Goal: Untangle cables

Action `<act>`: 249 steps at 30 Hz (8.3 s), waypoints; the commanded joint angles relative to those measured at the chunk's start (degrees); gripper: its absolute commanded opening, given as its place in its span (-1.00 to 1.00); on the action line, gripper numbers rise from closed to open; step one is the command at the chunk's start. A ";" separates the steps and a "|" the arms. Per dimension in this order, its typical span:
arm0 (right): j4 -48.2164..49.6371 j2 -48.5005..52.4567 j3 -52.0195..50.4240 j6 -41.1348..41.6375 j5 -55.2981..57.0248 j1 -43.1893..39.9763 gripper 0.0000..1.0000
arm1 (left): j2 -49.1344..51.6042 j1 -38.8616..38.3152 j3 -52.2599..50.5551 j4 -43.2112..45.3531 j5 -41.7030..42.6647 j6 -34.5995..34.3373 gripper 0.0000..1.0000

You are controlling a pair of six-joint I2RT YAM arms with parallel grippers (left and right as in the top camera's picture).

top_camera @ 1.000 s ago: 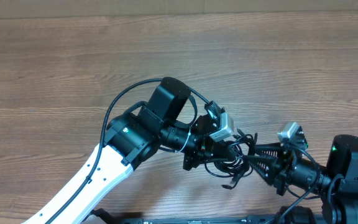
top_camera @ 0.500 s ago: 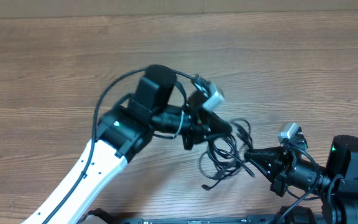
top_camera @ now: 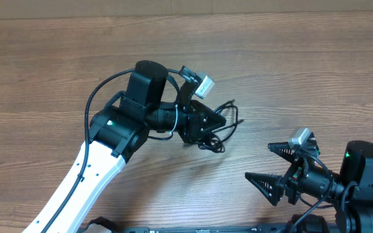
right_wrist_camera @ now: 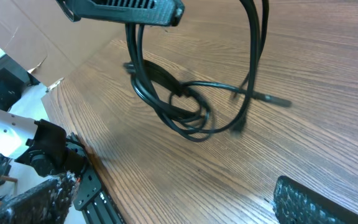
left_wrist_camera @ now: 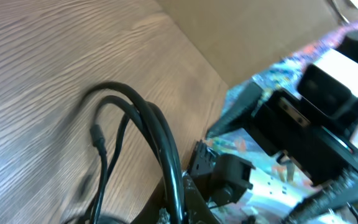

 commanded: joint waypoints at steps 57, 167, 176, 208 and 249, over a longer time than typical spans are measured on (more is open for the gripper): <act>-0.76 -0.13 1.03 -7.98 -7.80 0.17 -0.51 | -0.31 -19.04 1.57 24.68 -6.71 -22.95 -0.91; 3.61 -0.15 1.03 2.91 -4.07 0.17 -0.90 | -0.28 -8.48 1.57 -6.01 -46.14 -39.17 -0.92; 3.96 -0.15 1.03 6.08 0.42 0.17 1.00 | -0.31 -8.31 1.60 -2.16 -33.68 -20.48 -0.92; 5.99 -0.15 1.03 20.41 17.33 0.17 1.00 | -0.31 -8.57 1.60 0.87 10.34 24.85 -0.92; -0.24 -0.13 1.03 40.85 48.72 0.17 1.00 | -0.35 -6.40 1.60 -10.23 18.03 26.91 -0.92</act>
